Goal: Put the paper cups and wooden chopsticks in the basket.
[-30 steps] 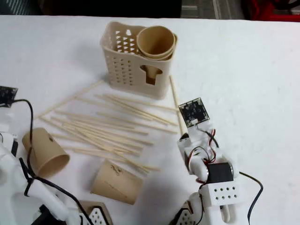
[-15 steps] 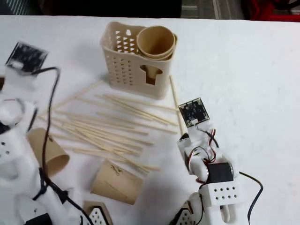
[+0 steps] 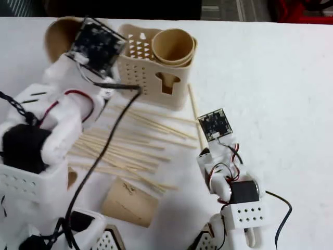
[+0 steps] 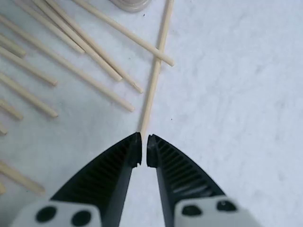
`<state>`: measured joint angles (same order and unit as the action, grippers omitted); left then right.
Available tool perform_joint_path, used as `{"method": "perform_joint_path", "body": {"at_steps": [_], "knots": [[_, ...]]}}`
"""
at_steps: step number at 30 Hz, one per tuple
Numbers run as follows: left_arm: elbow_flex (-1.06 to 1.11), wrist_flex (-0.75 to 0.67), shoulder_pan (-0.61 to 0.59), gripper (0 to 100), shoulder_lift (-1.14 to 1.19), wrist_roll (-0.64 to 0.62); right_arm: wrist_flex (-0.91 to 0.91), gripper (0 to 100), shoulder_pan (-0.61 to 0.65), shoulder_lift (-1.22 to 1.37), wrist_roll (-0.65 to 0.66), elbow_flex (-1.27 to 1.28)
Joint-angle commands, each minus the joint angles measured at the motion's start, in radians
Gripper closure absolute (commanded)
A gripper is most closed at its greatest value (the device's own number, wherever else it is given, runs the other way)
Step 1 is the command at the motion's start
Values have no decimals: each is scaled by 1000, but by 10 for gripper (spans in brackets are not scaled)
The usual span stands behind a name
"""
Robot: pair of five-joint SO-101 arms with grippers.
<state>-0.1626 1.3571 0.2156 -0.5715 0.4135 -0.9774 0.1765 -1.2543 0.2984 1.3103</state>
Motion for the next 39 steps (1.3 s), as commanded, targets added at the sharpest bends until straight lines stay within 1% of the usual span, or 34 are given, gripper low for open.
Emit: {"method": "perform_joint_path", "body": {"at_steps": [1, 6, 13, 18, 20, 26, 31, 39], "knots": [[-43, -103, 79, 977, -10, -12, 19, 957, -4, -15, -3, -8], [-54, -172, 142, 977, 127, -11, 19, 957, -4, -15, -3, -8], [-55, -262, 193, 977, 306, -9, 19, 957, -5, -15, -5, -8], [-55, -296, 194, 977, 387, -9, 19, 957, -4, -15, -5, -8], [-71, -284, 193, 977, 412, -9, 19, 957, -4, -15, -3, -8], [-170, -184, 200, 967, 450, -11, 21, 957, -2, -15, -3, -8], [-236, -150, 194, 853, 475, -18, 21, 957, -2, -15, -3, -8], [-252, -153, 191, 846, 522, -17, 21, 957, -2, -15, -3, -8]]}}
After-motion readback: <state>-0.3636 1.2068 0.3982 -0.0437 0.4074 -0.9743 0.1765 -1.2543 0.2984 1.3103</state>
